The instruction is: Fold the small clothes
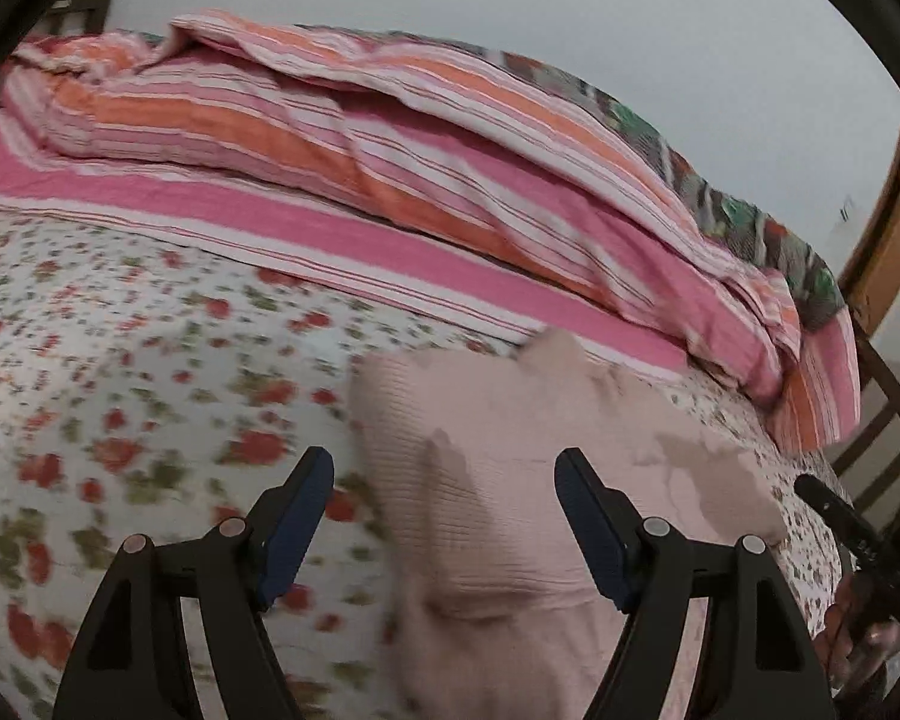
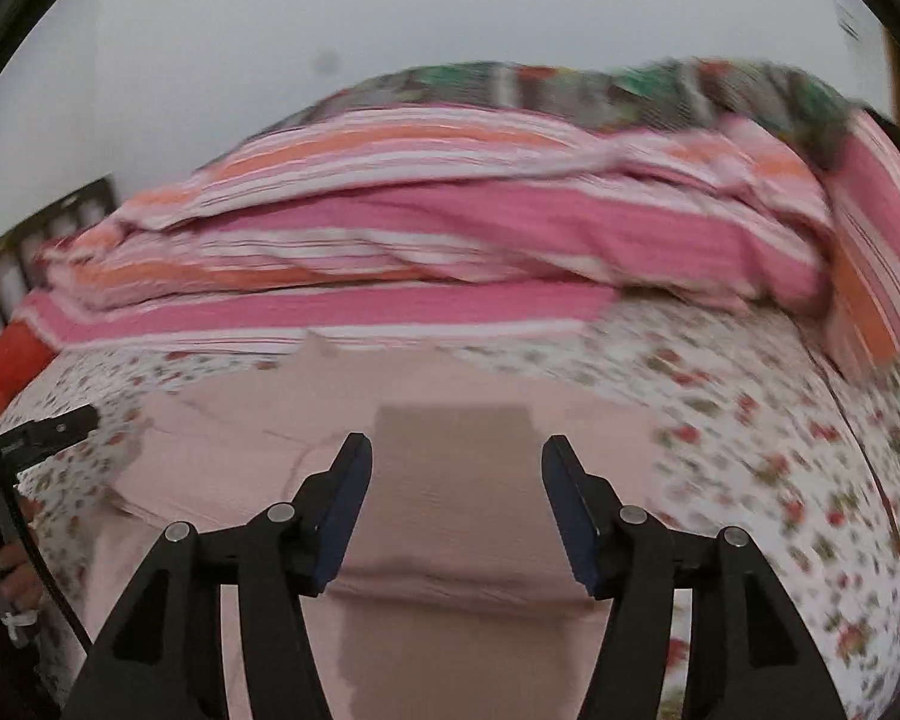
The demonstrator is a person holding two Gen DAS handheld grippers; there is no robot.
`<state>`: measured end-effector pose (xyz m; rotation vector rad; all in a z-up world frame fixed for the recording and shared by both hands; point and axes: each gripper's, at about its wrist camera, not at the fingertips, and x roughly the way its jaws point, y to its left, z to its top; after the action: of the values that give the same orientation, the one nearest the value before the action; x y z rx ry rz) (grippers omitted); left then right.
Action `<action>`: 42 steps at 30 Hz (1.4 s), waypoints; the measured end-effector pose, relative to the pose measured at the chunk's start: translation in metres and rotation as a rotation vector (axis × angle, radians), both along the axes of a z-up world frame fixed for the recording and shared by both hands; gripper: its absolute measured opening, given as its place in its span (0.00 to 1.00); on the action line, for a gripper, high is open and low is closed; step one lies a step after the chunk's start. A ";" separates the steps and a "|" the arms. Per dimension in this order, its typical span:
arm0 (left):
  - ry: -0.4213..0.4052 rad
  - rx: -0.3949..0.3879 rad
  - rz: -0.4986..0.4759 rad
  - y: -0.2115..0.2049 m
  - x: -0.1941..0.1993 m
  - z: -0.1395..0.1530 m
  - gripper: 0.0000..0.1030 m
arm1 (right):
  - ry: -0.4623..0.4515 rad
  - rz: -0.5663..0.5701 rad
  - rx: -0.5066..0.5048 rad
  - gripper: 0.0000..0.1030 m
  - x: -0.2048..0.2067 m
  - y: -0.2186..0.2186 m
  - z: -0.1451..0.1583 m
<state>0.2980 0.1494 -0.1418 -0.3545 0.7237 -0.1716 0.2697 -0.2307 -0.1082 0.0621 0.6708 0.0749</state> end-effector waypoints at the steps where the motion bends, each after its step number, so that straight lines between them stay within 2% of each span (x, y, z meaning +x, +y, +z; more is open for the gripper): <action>1: 0.004 0.022 0.000 -0.006 0.001 -0.001 0.72 | 0.005 -0.009 0.002 0.56 -0.002 -0.008 -0.004; 2: 0.008 0.046 -0.004 -0.011 0.002 -0.002 0.71 | 0.010 -0.021 0.005 0.56 -0.004 -0.019 -0.010; 6: 0.015 0.120 -0.045 -0.028 0.007 -0.012 0.49 | 0.051 -0.059 0.054 0.56 -0.004 -0.044 -0.031; 7: 0.017 0.148 -0.051 -0.031 0.008 -0.014 0.46 | 0.068 -0.057 0.078 0.56 -0.003 -0.051 -0.035; 9: 0.015 0.168 -0.052 -0.032 0.010 -0.017 0.45 | 0.079 -0.061 0.082 0.56 -0.004 -0.055 -0.040; 14: 0.051 0.152 -0.043 -0.029 0.016 -0.023 0.39 | 0.051 -0.048 0.022 0.56 -0.015 -0.058 -0.037; 17: 0.046 0.172 -0.034 -0.031 0.017 -0.025 0.25 | 0.061 -0.042 0.047 0.56 -0.017 -0.063 -0.037; 19: 0.028 0.188 -0.028 -0.031 0.016 -0.023 0.08 | 0.072 -0.040 0.071 0.56 -0.016 -0.068 -0.039; 20: 0.014 0.188 -0.026 -0.031 0.016 -0.021 0.07 | 0.075 -0.042 0.071 0.56 -0.016 -0.068 -0.039; 25: -0.087 0.143 0.010 -0.026 0.011 -0.004 0.06 | 0.085 -0.025 0.063 0.56 -0.019 -0.069 -0.039; 27: -0.094 0.123 0.030 -0.025 0.014 -0.001 0.06 | 0.093 -0.011 0.070 0.56 -0.019 -0.068 -0.040; 31: -0.065 0.186 0.057 -0.031 0.019 -0.006 0.06 | 0.137 0.028 0.062 0.56 -0.016 -0.059 -0.049; 34: -0.033 0.209 0.061 -0.029 0.018 -0.010 0.06 | 0.147 -0.001 0.015 0.56 -0.013 -0.053 -0.054; 37: -0.009 0.231 0.094 -0.022 0.015 -0.013 0.06 | 0.146 -0.027 0.021 0.56 -0.014 -0.057 -0.053; 40: 0.019 0.200 0.081 -0.013 0.014 -0.017 0.06 | 0.108 0.005 0.030 0.56 -0.020 -0.058 -0.043; 42: 0.007 0.166 0.077 -0.008 0.010 -0.015 0.06 | 0.054 0.042 0.061 0.56 -0.028 -0.056 -0.034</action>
<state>0.3078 0.1412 -0.1572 -0.2241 0.7246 -0.0371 0.2421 -0.2865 -0.1425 0.1087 0.7244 0.1348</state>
